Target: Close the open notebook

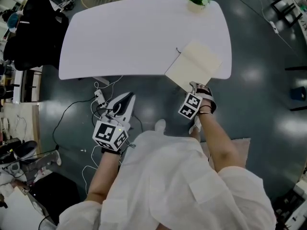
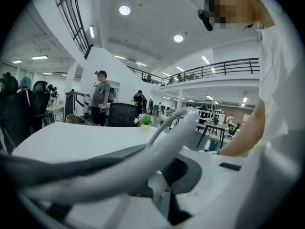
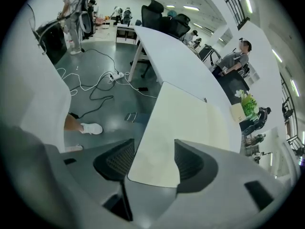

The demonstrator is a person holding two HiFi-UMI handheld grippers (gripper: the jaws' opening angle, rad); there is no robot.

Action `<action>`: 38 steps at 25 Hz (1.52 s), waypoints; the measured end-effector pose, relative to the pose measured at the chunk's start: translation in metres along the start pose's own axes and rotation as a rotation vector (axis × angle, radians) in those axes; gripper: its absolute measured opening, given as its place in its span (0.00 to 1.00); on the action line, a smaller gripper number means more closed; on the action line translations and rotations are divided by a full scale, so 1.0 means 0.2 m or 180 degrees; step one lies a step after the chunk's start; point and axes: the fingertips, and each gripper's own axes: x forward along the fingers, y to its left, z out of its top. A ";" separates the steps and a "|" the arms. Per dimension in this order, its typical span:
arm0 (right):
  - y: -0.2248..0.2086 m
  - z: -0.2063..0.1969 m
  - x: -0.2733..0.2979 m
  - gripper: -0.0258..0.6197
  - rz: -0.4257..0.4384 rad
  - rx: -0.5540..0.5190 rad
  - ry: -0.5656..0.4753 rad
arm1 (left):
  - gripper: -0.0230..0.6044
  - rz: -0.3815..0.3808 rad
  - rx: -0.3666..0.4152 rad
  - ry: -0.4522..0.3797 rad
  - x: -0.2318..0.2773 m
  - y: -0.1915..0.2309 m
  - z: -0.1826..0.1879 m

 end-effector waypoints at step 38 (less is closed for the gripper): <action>-0.48 0.01 -0.52 0.26 -0.0896 0.0449 -0.0760 | 0.06 -0.0343 0.0076 -0.0078 0.29 -0.10 0.13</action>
